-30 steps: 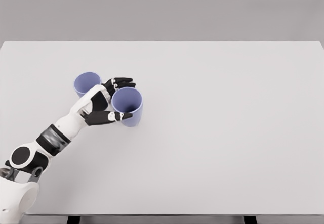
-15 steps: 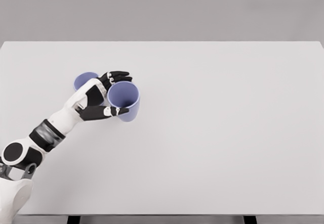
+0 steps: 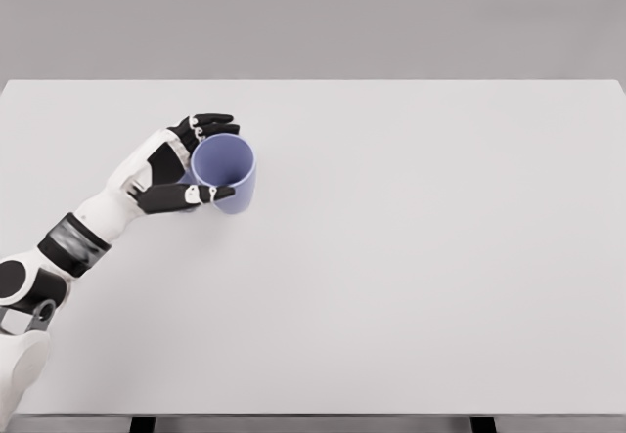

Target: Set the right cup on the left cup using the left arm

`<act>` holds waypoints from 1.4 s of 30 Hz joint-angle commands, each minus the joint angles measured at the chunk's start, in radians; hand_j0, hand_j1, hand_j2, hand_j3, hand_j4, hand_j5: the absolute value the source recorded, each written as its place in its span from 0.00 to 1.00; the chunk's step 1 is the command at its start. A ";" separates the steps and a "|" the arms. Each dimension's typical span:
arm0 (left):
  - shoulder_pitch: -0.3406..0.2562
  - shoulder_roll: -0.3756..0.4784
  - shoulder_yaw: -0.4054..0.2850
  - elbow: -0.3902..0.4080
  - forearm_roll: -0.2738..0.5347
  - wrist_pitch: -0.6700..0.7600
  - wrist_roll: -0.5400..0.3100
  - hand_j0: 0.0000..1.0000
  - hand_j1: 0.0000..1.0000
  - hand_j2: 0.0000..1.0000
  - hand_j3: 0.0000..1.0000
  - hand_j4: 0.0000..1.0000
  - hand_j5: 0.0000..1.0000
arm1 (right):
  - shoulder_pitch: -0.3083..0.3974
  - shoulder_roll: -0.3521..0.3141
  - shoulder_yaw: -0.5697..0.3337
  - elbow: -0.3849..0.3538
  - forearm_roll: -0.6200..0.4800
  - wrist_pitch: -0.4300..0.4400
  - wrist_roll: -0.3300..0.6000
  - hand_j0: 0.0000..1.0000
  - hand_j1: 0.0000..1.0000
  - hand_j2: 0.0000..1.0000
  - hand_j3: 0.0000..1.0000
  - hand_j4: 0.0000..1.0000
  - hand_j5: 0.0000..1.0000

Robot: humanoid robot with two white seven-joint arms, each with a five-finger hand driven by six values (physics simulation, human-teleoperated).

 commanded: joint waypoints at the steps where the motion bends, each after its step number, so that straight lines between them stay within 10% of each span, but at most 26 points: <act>1: 0.000 0.001 0.003 -0.001 0.006 0.001 0.000 0.77 0.77 0.77 0.77 0.77 0.77 | 0.000 0.000 0.000 0.000 0.000 0.001 0.000 1.00 1.00 1.00 1.00 1.00 1.00; 42: -0.052 0.017 0.111 -0.012 0.007 0.001 0.000 0.77 0.77 0.77 0.77 0.77 0.77 | 0.000 0.000 0.000 0.000 0.000 0.001 0.000 1.00 1.00 1.00 1.00 1.00 1.00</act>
